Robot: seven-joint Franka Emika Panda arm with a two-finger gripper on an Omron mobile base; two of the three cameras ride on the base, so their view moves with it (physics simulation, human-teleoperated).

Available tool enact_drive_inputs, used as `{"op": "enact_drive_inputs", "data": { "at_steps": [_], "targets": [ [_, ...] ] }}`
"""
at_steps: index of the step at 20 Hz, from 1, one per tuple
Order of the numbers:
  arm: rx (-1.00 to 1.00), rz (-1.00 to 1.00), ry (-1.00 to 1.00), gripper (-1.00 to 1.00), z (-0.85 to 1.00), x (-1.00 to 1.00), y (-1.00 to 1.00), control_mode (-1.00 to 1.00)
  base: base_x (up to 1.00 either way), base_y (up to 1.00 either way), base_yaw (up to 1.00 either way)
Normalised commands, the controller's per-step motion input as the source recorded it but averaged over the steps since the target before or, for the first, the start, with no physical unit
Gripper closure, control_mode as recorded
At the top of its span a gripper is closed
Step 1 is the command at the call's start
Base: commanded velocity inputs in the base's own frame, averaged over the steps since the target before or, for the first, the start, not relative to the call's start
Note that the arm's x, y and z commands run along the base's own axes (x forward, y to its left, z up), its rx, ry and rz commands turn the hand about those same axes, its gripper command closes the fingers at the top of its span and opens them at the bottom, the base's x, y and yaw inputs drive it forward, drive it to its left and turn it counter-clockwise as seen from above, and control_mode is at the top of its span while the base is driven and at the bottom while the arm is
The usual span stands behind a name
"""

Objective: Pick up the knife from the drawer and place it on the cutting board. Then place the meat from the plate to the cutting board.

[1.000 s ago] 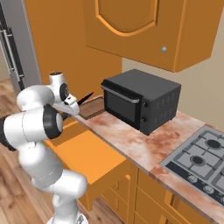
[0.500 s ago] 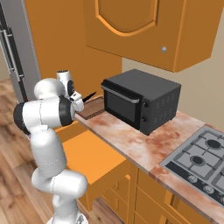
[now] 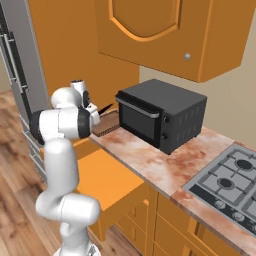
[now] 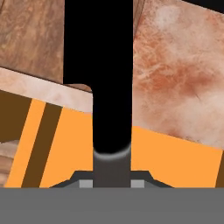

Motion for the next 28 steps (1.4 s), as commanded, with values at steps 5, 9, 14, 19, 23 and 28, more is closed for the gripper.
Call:
{"op": "enact_drive_inputs", "data": {
  "at_steps": [5,9,14,19,23,28],
  "targets": [
    [0.0,-0.02,0.0,1.0,-0.11,0.45,-0.2,-1.0,0.0,0.0,0.0],
    [0.0,-0.04,0.0,1.0,-0.21,0.46,-0.02,-1.0,0.0,0.0,0.0],
    [0.0,-0.03,0.0,1.0,-0.25,0.39,0.0,-1.0,0.0,0.0,0.0],
    [0.0,-0.01,0.0,1.0,-0.22,0.47,0.0,-1.0,0.0,0.0,0.0],
    [0.0,0.0,0.0,1.0,-0.25,0.42,0.0,-1.0,0.0,0.0,0.0],
    [0.0,0.0,0.02,1.0,-0.41,0.17,0.0,-1.0,0.0,0.0,0.0]
  ]
}}
